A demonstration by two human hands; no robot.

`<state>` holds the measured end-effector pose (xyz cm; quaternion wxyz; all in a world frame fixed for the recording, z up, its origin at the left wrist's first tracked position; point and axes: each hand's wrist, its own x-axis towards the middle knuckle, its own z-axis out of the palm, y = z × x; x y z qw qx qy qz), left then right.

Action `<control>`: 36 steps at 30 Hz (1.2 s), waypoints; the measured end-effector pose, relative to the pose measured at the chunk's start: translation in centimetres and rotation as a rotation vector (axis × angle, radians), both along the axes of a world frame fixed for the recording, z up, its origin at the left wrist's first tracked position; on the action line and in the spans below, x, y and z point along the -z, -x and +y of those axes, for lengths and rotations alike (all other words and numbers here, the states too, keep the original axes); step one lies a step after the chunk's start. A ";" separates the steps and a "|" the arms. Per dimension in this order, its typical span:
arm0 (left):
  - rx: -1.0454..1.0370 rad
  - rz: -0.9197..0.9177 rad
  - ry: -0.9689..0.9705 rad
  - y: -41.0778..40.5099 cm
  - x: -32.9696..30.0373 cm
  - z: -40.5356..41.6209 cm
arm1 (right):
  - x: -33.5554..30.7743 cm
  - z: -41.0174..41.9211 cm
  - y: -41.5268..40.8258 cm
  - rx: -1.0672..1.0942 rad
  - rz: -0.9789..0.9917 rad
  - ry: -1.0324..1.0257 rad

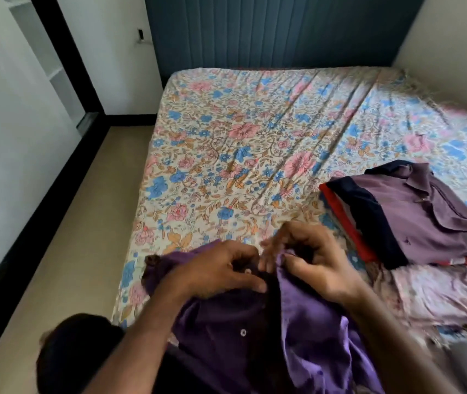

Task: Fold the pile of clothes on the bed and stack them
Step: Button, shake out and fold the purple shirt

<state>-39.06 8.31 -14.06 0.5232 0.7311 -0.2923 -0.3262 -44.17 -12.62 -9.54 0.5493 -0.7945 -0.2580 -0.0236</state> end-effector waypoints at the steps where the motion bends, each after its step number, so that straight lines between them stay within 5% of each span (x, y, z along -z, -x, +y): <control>1: -0.088 0.019 0.070 0.9 2.3 -0.5 | 1.6 0.7 -0.2 0.024 0.054 -0.039; 6: -0.475 0.053 0.252 5.3 10.7 -1.2 | 8.6 1.0 1.1 0.095 0.118 0.184; 11: -0.331 0.087 0.305 4.8 10.4 0.2 | 12.4 0.9 2.7 0.127 0.083 0.277; 20: -0.501 -0.041 0.255 5.7 12.3 -1.7 | 16.1 1.5 4.9 0.370 -0.118 0.054; 36: -0.563 -0.072 0.279 5.6 12.6 -2.1 | 17.4 2.4 5.2 0.547 -0.265 0.226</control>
